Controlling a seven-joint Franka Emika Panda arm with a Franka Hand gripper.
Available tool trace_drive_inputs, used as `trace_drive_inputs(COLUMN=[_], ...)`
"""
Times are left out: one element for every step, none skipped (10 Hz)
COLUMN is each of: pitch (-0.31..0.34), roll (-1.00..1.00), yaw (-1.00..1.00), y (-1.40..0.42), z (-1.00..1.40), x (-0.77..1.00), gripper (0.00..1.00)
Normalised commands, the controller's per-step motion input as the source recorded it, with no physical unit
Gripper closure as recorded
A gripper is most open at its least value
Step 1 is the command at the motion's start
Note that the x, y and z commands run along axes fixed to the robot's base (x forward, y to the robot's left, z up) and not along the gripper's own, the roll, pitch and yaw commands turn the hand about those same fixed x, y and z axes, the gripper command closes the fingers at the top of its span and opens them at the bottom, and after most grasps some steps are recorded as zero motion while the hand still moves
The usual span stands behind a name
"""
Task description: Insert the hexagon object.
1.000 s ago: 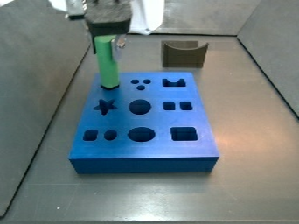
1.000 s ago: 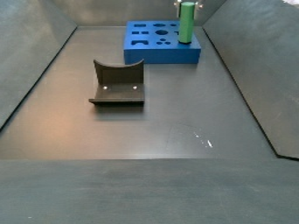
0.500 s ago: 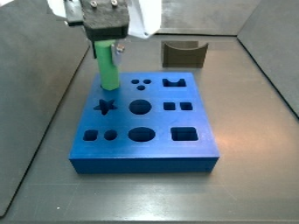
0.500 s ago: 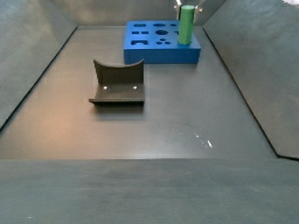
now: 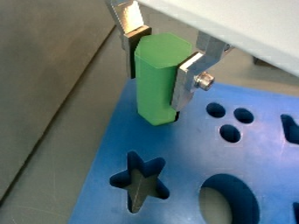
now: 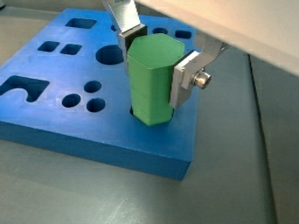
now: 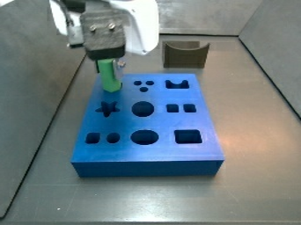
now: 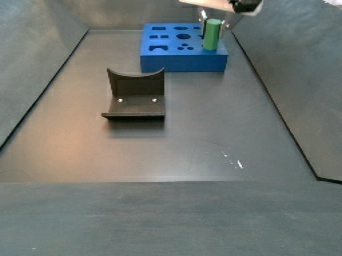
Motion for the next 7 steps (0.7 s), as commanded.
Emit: trace_drive_inputs(pitch=[-0.223, -0.177, -0.086, -0.060, -0.021, 0.000, -0.020], roll=[0.00, 0.06, 0.20, 0.37, 0.45, 0.41, 0.01], yaw=[-0.05, -0.02, 0.00, 0.00, 0.00, 0.00, -0.06], y=[-0.03, -0.08, -0.22, -0.24, -0.23, -0.16, -0.01], z=[-0.47, -0.45, -0.34, -0.45, -0.44, -0.46, -0.21], x=[-0.11, -0.06, -0.04, -0.01, 0.00, 0.09, 0.00], gripper=[1.00, 1.00, 1.00, 1.00, 1.00, 1.00, 1.00])
